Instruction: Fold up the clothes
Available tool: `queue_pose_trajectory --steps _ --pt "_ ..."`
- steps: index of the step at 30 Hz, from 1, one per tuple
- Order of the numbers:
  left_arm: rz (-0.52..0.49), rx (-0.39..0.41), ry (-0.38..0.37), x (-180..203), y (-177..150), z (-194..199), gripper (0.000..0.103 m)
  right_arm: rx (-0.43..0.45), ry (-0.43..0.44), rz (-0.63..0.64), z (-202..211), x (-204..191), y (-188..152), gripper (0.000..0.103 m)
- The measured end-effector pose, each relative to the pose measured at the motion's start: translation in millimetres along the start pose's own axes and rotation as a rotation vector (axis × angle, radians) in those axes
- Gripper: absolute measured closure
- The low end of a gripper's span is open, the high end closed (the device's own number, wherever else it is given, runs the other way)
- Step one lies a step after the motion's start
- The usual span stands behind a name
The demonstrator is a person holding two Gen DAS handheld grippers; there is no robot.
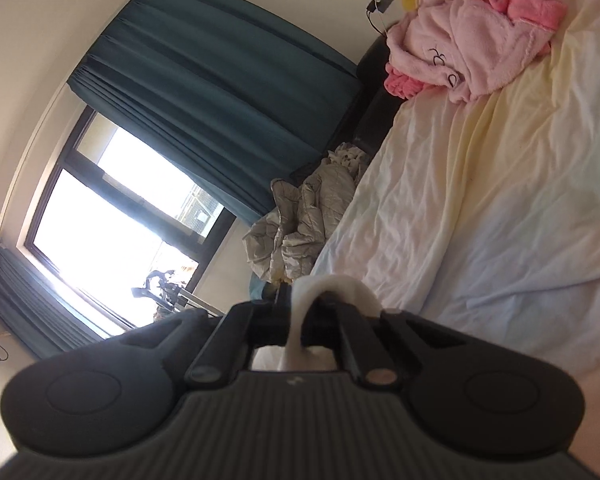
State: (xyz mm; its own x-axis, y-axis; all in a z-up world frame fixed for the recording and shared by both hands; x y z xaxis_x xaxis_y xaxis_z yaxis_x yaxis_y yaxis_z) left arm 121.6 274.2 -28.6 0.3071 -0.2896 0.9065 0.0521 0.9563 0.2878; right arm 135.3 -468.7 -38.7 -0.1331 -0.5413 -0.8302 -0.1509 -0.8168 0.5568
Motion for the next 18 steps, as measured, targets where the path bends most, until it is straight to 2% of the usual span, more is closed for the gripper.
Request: queue_pose_trajectory --steps 2,4,9,11,13,14,18 --pt "-0.032 -0.008 0.009 1.4 23.0 12.1 0.09 0.024 0.032 0.038 10.1 -12.3 5.3 0.1" --pt "-0.079 -0.032 0.045 -4.3 37.7 18.7 0.09 0.007 0.045 0.023 15.3 -14.4 8.9 0.1" --pt "-0.151 -0.112 0.181 -41.5 35.3 7.4 0.089 -0.096 -0.076 -0.192 16.3 29.0 5.1 0.092" --pt "-0.149 -0.132 0.205 -58.7 28.8 8.4 0.088 -0.15 -0.143 -0.297 17.4 53.4 0.0 0.088" --pt "-0.166 -0.122 0.217 -69.9 27.8 12.8 0.086 -0.191 -0.218 -0.39 20.6 78.0 -6.8 0.071" --pt "-0.168 -0.117 0.218 -73.6 27.9 14.7 0.085 -0.201 -0.247 -0.431 21.4 88.7 -9.3 0.057" --pt "-0.154 -0.108 0.208 -81.4 28.0 18.0 0.084 -0.201 -0.32 -0.56 18.2 124.3 -14.5 0.053"
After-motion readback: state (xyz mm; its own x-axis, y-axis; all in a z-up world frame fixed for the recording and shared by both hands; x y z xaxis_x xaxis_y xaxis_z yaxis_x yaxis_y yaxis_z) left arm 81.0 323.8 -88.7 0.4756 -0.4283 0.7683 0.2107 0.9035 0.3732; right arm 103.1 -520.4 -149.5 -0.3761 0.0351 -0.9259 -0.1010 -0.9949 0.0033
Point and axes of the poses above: each gripper's, at about its wrist camera, not at the fingertips, and z roughly against the way its jaws point, x to its right, y to its top, the point moved 7 cm from there along -z, roughly the way its jaws point, and after that the axes turned 9 degrees about x, right-handed, at the moved point
